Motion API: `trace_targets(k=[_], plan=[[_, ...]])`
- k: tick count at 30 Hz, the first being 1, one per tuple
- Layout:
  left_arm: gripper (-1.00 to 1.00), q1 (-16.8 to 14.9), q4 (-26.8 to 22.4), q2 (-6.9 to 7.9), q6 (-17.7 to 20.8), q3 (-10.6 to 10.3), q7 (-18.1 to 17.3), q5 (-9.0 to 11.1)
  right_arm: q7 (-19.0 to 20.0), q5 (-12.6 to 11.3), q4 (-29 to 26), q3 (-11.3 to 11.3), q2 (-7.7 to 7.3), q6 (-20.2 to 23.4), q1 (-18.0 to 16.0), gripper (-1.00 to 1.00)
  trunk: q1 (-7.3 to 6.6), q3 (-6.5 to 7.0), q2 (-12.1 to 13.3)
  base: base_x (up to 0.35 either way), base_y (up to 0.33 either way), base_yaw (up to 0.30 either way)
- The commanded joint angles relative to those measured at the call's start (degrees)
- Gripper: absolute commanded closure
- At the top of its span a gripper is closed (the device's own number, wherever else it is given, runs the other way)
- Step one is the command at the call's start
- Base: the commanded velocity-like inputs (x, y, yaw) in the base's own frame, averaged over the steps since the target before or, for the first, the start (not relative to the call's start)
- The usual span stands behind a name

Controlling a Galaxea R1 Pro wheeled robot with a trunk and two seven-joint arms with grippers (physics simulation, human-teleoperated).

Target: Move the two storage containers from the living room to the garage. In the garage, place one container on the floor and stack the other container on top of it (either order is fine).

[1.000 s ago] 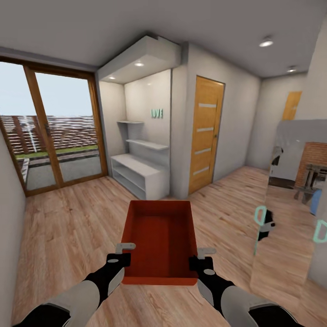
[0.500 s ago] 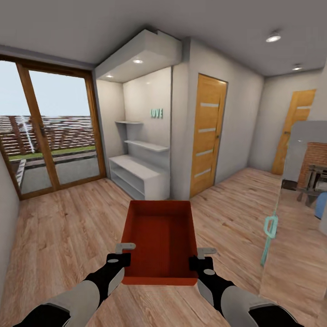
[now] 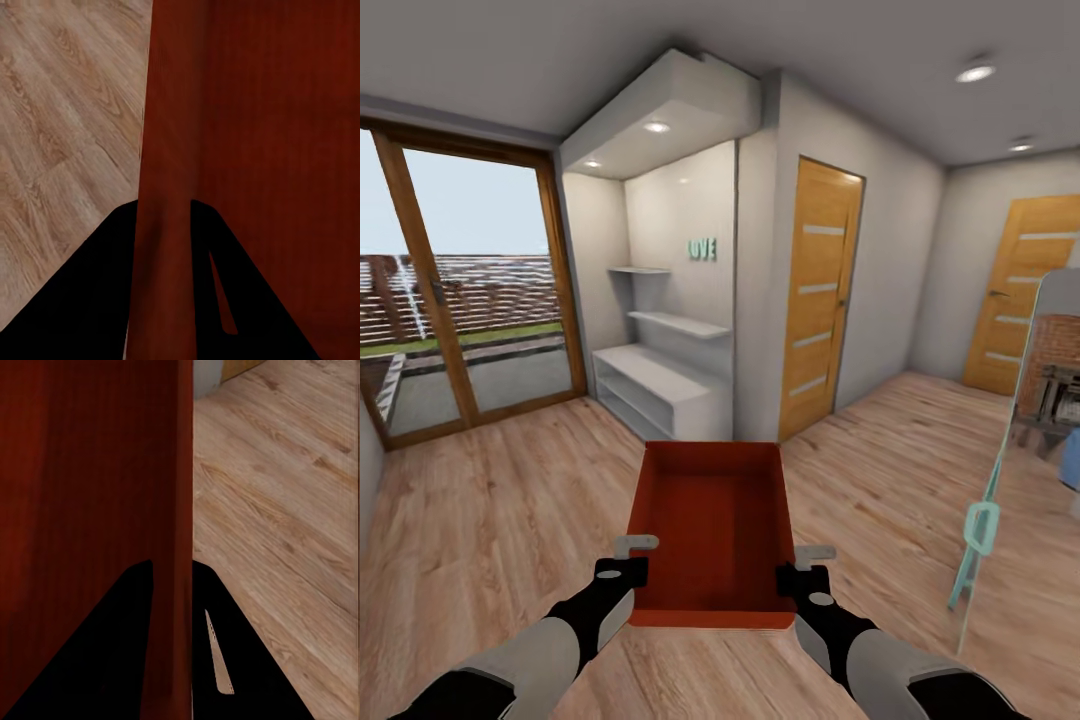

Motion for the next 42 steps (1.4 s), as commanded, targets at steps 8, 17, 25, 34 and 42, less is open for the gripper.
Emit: trace_targets(k=[8,17,25,34,42], plan=[[1.00,-0.08,-0.34,0.15,0.28,0.96,1.77,-1.07,-1.28,-0.78,1.29,0.44,-0.65,-0.20,-0.03,1.00,0.04,-0.07,-0.05,0.324,0.000,-0.256],[1.00,-0.08,-0.34,0.19,0.28,0.96,1.77,-1.07,-1.53,-0.78,1.30,0.44,-0.64,-0.20,-0.03,1.00,0.04,-0.07,-0.05,0.324,0.000,-0.281],[1.00,-0.08,-0.34,0.22,0.28,0.96,1.77,-1.07,-1.53,-0.78,1.31,0.44,-0.64,-0.20,-0.03,1.00,0.04,-0.07,-0.05,0.324,0.000,-0.282],[1.00,-0.08,-0.34,0.18,0.28,0.96,1.77,-1.07,-1.54,-0.73,1.31,0.44,-0.64,-0.20,-0.03,1.00,0.04,-0.07,-0.05,0.324,0.000,-0.282],[1.00,-0.08,-0.34,0.17,0.28,0.96,1.77,-1.07,-1.49,-0.74,1.30,0.44,-0.64,-0.20,-0.03,1.00,0.04,-0.07,-0.05,0.324,0.000,-0.200]])
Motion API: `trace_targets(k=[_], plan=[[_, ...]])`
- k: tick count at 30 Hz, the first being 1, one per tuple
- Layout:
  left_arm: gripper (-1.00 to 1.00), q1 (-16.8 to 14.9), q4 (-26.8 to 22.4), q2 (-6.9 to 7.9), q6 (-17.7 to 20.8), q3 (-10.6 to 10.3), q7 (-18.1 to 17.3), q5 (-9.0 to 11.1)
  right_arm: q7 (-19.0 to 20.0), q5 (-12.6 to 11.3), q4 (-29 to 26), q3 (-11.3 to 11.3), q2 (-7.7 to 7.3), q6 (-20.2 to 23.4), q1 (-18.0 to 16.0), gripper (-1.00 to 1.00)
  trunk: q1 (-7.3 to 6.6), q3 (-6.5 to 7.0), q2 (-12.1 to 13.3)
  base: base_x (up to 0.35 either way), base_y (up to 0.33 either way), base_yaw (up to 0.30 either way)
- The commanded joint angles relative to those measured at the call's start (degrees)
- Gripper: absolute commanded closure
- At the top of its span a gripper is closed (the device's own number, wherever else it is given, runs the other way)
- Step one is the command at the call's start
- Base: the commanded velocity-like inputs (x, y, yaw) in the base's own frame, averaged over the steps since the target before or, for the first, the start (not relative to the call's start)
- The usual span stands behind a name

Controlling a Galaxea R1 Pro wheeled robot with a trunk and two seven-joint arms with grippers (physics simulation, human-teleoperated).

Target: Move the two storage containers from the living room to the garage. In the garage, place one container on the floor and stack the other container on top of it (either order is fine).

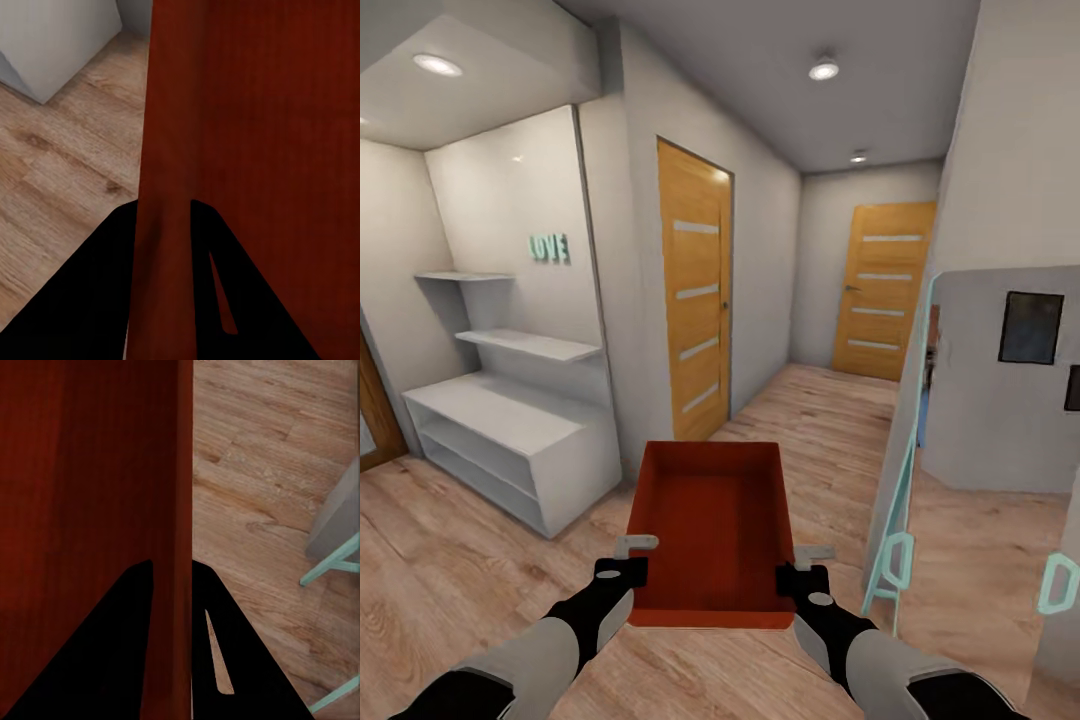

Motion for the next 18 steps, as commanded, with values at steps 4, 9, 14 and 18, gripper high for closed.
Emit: trace_targets(k=[4,9,14,18], plan=[[1.00,-0.09,-0.31,0.03,0.28,0.85,1.98,-1.00,-1.34,-0.97,1.38,0.50,-0.75,-0.26,-0.03,1.00,0.04,-0.07,-0.05,0.324,0.000,-0.016],[1.00,-0.09,-0.31,0.01,0.28,0.85,1.98,-1.00,-1.35,-0.90,1.36,0.50,-0.82,-0.26,-0.03,1.00,0.04,-0.07,-0.05,0.324,0.000,-0.002],[1.00,-0.09,-0.31,0.01,0.28,0.85,1.98,-1.00,-1.39,-0.90,1.36,0.50,-0.75,-0.26,-0.03,1.00,0.04,-0.07,-0.05,0.324,0.000,0.000],[1.00,-0.09,-0.31,0.03,0.28,0.85,1.98,-1.00,-1.44,-0.98,1.38,0.50,-0.75,-0.26,-0.03,1.00,0.04,-0.07,-0.05,0.324,0.000,0.000]])
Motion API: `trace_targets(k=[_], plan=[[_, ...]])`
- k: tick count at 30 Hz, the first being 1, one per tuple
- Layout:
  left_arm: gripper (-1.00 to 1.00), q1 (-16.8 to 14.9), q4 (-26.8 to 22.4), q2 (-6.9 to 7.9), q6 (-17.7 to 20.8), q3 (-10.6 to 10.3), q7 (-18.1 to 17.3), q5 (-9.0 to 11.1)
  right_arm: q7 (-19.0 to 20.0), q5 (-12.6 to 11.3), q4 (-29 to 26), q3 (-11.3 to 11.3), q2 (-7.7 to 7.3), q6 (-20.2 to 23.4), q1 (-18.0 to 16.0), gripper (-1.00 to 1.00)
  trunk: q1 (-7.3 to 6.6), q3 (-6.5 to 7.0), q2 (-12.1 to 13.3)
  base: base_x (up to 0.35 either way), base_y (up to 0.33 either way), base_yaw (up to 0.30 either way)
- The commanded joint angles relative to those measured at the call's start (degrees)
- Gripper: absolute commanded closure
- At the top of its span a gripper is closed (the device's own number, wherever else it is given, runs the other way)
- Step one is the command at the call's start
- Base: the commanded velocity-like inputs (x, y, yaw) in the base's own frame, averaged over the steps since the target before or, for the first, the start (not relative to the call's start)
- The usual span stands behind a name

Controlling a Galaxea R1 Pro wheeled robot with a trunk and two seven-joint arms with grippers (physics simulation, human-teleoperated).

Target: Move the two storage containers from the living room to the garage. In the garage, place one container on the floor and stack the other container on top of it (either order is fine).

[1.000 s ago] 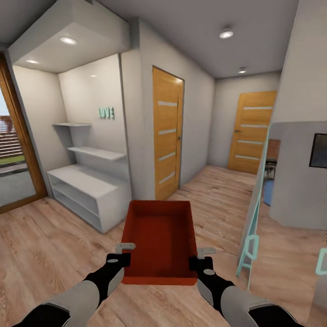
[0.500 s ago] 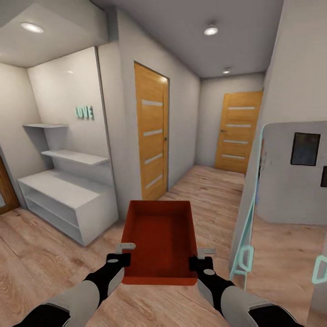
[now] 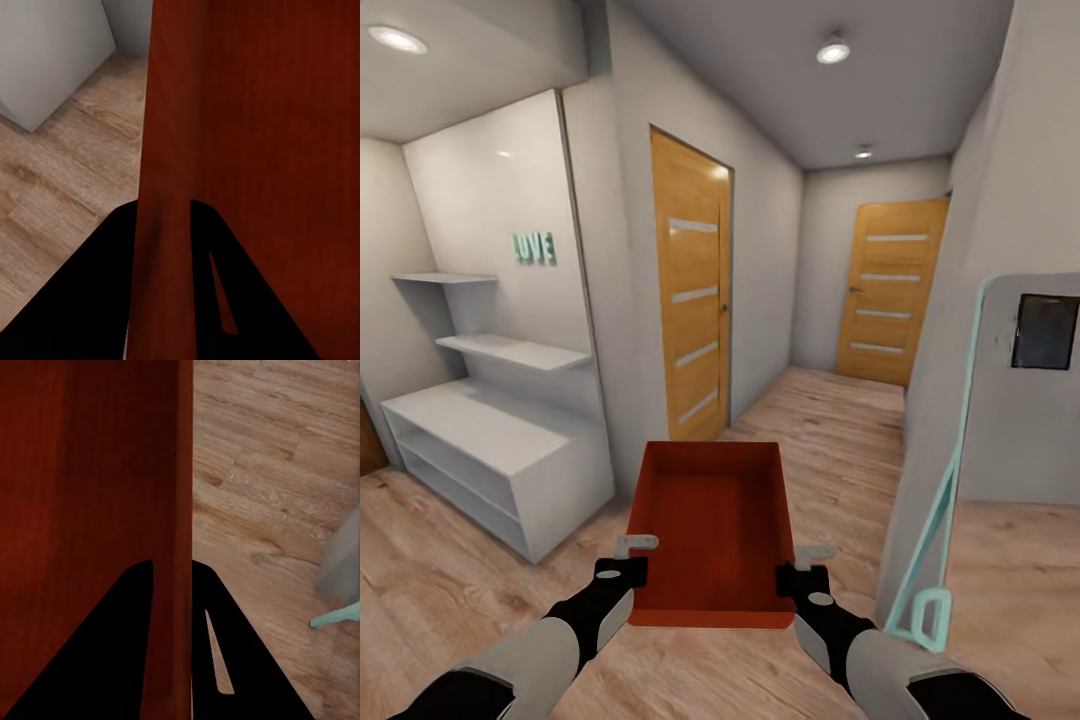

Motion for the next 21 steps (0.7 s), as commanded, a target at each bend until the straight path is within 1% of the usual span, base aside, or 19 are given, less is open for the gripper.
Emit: trace_targets(k=[1,7,9,21], plan=[[1.00,-0.09,-0.31,0.04,0.28,0.85,1.95,-1.00,-1.48,-0.94,1.38,0.48,-0.72,-0.26,-0.03,1.00,0.04,-0.07,-0.05,0.324,0.000,0.000],[1.00,-0.09,-0.31,0.04,0.28,0.86,1.95,-1.00,-1.49,-0.94,1.36,0.48,-0.72,-0.26,-0.03,1.00,0.04,-0.07,-0.05,0.324,0.000,-0.006],[1.00,-0.09,-0.31,0.04,0.28,0.89,1.95,-1.00,-1.49,-0.95,1.37,0.48,-0.72,-0.26,-0.03,1.00,0.04,-0.07,-0.05,0.324,0.032,-0.113],[1.00,-0.09,-0.31,0.04,0.28,0.88,1.95,-1.00,-2.27,-0.84,1.38,0.48,-0.72,-0.26,-0.03,1.00,0.04,-0.07,-0.05,0.324,0.082,-0.247]])
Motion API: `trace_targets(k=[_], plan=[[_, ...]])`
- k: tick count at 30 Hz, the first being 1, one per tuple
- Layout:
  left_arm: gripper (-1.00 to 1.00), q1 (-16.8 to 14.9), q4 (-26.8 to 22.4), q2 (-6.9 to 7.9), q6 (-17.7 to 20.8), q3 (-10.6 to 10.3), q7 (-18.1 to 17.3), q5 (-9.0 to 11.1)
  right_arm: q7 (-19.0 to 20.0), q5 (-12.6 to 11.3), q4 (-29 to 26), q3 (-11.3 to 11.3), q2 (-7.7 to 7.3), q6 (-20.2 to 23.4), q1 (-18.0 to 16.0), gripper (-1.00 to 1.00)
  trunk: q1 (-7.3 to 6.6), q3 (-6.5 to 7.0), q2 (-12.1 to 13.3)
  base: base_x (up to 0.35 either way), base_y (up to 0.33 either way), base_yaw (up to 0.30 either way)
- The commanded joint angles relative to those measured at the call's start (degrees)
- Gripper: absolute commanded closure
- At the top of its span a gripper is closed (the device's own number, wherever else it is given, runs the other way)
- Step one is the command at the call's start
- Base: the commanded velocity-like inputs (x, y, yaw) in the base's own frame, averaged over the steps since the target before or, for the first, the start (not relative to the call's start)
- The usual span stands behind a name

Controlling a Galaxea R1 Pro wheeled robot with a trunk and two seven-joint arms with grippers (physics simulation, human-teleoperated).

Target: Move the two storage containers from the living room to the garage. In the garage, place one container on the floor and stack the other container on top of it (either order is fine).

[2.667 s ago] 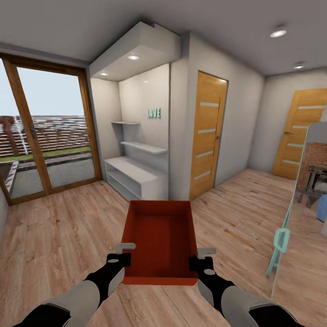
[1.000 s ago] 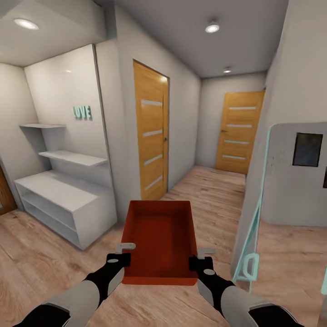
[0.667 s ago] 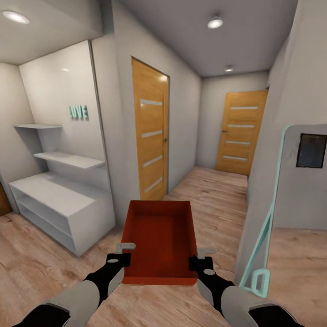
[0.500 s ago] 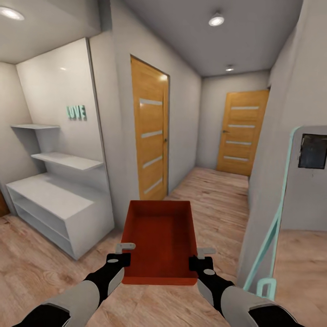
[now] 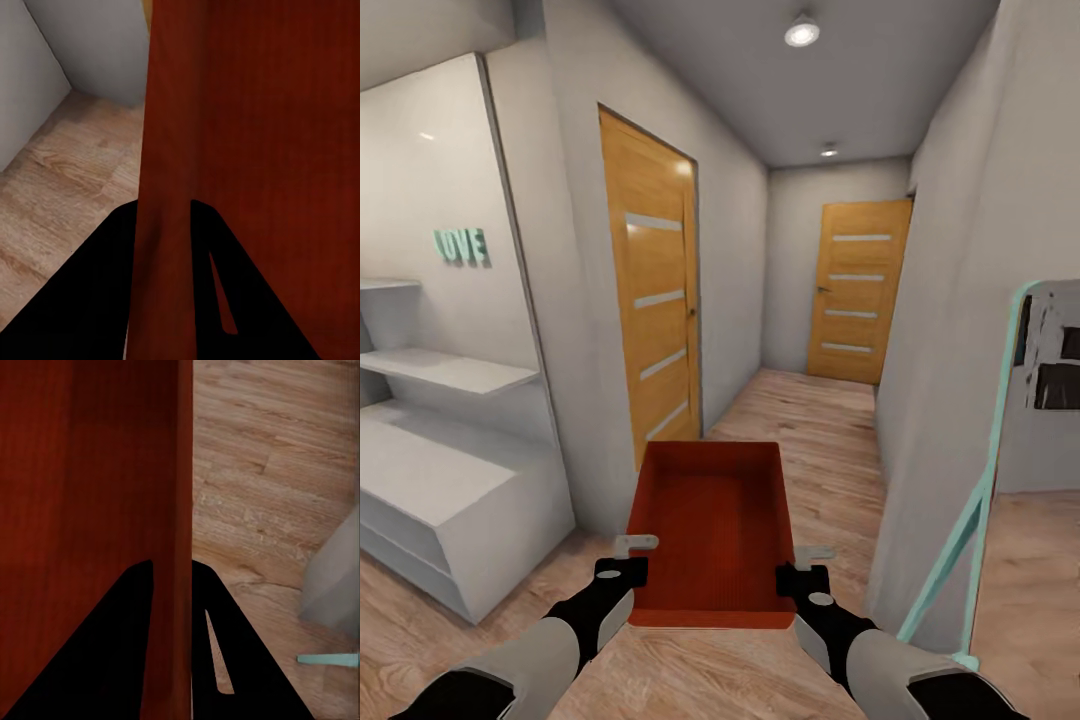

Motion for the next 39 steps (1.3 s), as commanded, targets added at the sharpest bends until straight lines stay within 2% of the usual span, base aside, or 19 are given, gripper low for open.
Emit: trace_targets(k=[1,28,39], plan=[[1.00,-0.08,-0.32,0.10,0.28,0.87,1.86,-0.99,-2.43,-0.91,1.39,0.57,-0.66,-0.25,-0.04,1.00,0.04,-0.07,-0.05,0.324,0.091,-0.079],[1.00,-0.08,-0.33,0.09,0.28,0.90,1.86,-0.99,-2.47,-0.85,1.38,0.57,-0.66,-0.25,-0.04,1.00,0.04,-0.07,-0.05,0.324,0.091,-0.008],[1.00,-0.08,-0.40,0.09,0.28,0.86,1.86,-0.99,-3.12,-0.75,1.37,0.57,-0.57,-0.25,-0.04,1.00,0.04,-0.07,-0.05,0.324,0.091,-0.205]])
